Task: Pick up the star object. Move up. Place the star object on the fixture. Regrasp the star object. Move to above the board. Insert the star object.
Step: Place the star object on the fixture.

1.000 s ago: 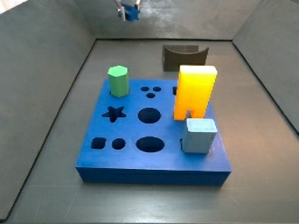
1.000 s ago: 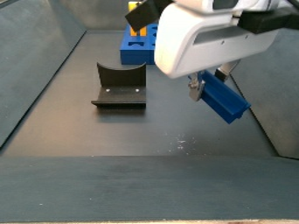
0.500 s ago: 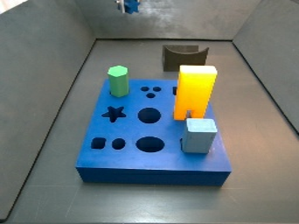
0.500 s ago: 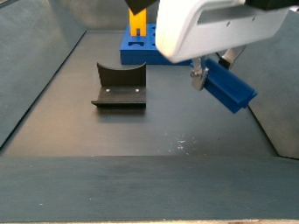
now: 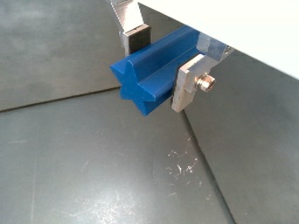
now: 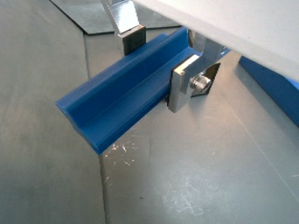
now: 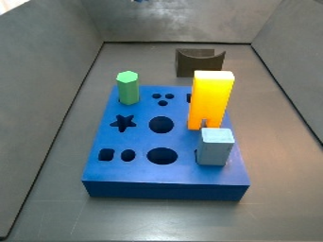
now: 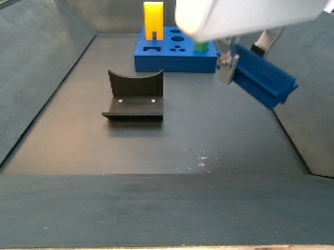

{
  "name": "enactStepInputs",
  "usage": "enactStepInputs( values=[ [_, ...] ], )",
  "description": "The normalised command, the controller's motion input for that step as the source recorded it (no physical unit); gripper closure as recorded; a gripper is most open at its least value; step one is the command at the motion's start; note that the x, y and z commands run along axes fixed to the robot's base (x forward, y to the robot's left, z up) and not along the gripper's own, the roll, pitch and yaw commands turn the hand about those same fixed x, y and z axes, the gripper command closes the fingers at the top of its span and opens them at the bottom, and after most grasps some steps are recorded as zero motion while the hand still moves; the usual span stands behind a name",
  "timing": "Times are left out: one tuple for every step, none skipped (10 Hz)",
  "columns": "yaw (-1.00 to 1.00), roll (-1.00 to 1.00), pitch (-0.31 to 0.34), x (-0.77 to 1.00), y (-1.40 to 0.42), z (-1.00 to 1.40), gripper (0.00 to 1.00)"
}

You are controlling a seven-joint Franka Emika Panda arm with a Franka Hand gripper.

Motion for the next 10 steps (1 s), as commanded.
enactStepInputs(
  values=[
    [0.04,0.11,0.14,-0.01,0.0,0.24,1.0],
    [-1.0,0.06,0.004,1.0,-0.73,-0.26,1.0],
    [-1.0,0.06,0.002,1.0,-0.72,-0.29,1.0],
    [-1.0,0.07,-0.014,1.0,-0.65,-0.28,1.0],
    [-1.0,0.06,-0.013,1.0,-0.59,-0.25,1.0],
    [-1.0,0.06,-0.01,1.0,-0.53,-0.23,1.0],
    [-0.81,0.05,-0.012,1.0,-0.5,-0.23,1.0],
    [-0.56,0.03,-0.009,1.0,-0.46,-0.21,1.0],
    [-0.32,0.02,-0.007,1.0,-0.41,-0.2,1.0],
    [-0.2,0.02,-0.005,1.0,-0.36,-0.19,1.0]
  ],
)
